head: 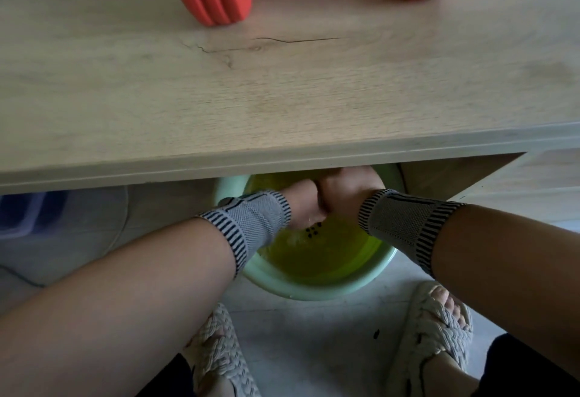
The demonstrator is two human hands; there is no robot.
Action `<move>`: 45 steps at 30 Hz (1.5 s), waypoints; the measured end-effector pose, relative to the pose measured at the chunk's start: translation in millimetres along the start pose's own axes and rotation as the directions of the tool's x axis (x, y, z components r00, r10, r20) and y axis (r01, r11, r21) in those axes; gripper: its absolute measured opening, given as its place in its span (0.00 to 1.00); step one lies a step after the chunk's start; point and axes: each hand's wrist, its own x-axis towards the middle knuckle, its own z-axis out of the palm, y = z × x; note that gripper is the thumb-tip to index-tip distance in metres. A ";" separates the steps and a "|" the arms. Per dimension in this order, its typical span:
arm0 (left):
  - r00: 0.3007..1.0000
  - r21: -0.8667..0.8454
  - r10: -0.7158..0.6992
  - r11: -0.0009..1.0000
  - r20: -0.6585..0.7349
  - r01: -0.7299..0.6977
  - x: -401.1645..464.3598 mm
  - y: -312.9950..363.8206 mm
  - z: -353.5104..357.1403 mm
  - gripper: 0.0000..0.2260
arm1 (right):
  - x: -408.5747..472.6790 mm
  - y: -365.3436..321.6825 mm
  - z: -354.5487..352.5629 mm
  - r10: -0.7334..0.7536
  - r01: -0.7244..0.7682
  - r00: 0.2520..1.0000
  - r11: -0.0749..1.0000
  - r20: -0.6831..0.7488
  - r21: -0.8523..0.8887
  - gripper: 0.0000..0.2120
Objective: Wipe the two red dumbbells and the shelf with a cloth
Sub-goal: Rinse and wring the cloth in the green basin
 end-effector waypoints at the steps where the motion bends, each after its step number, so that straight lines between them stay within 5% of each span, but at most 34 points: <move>1: 0.999 0.037 -0.010 0.999 -0.040 0.012 1.2 0.0 4.0 0.08 | 0.8 -2.0 0.2 0.017 -0.017 0.999 1.000 0.032 0.012 0.10; 4: 0.981 0.098 -0.067 0.991 -0.182 0.086 -2.6 -5.6 11.2 0.07 | -1.6 -5.5 3.6 0.026 -0.041 0.996 0.985 0.088 0.170 0.10; 7: 0.942 0.259 0.077 0.966 -0.326 0.010 -2.8 -14.0 17.2 0.07 | -0.3 -10.7 1.7 0.003 -0.057 0.985 0.951 0.175 0.302 0.14; 10: 0.921 0.409 0.203 0.911 -0.332 -0.054 -1.6 -24.3 23.5 0.11 | -1.8 -8.0 -3.4 -0.108 -0.049 0.930 0.910 0.351 0.412 0.14; 13: 0.920 0.425 0.246 0.900 -0.306 -0.099 -3.4 -29.6 24.1 0.11 | 2.2 -4.6 -0.8 -0.126 -0.040 0.937 0.889 0.327 0.456 0.14; 15: 0.946 0.217 0.100 0.976 -0.307 -0.033 -3.0 -32.2 23.5 0.09 | 5.5 -2.2 9.1 -0.087 -0.063 0.964 0.846 0.253 0.530 0.19; 17: 0.973 -0.190 -0.122 0.978 -0.196 0.084 -1.6 -33.0 21.8 0.08 | -1.4 -1.3 12.6 -0.007 -0.103 0.985 0.773 0.171 0.626 0.29; 19: 0.981 -0.578 -0.192 0.803 -0.021 0.144 -3.1 -31.5 18.0 0.09 | -10.0 1.3 16.0 0.011 -0.058 0.996 0.845 0.090 0.532 0.37; 21: 0.976 -0.835 -0.169 0.510 0.138 0.206 -6.6 -26.5 10.4 0.12 | -22.4 1.9 18.5 -0.072 0.105 0.993 0.896 -0.091 0.431 0.36; 22: 0.965 -0.889 -0.137 0.378 0.222 0.259 -9.1 -24.3 5.3 0.13 | -25.6 2.7 17.4 -0.103 0.176 0.977 0.879 -0.185 0.442 0.34; 24: 0.925 -0.888 -0.020 0.271 0.380 0.371 -13.7 -22.0 -4.5 0.16 | -26.4 6.1 14.1 -0.174 0.316 0.928 0.835 -0.329 0.450 0.29; 27: 0.882 -0.830 0.102 0.402 0.460 0.387 -17.2 -22.0 -11.4 0.23 | -21.6 12.4 6.8 -0.296 0.390 0.899 0.877 -0.322 0.281 0.22; 31: 0.936 -0.699 -0.013 0.662 0.351 0.271 -14.6 -8.6 -6.9 0.17 | -18.5 17.3 -8.3 -0.303 0.333 0.924 0.937 -0.233 0.104 0.13; 33: 0.972 -0.340 -0.063 0.930 0.227 0.140 -11.8 4.3 -8.2 0.07 | -19.7 15.8 -16.2 -0.185 0.202 0.974 0.969 -0.128 0.143 0.14; 34: 0.987 -0.076 -0.058 0.995 0.151 0.070 -8.1 8.2 -6.9 0.11 | -18.7 13.5 -17.7 -0.121 0.126 0.992 0.982 -0.041 0.144 0.14; 36: 1.000 0.183 -0.016 0.983 0.009 0.014 -6.1 11.8 -2.6 0.14 | -14.5 7.3 -14.4 -0.094 0.095 0.996 0.994 -0.009 0.048 0.12; 41: 0.965 0.038 -0.131 0.989 -0.226 0.144 -1.1 -5.5 16.1 0.09 | -12.2 -3.1 -0.5 -0.002 0.005 1.000 0.985 -0.017 0.171 0.07; 45: 0.947 0.177 -0.026 0.980 -0.321 0.087 1.1 -9.9 20.7 0.10 | -7.4 -7.0 8.7 0.032 -0.062 0.995 0.935 0.090 0.350 0.03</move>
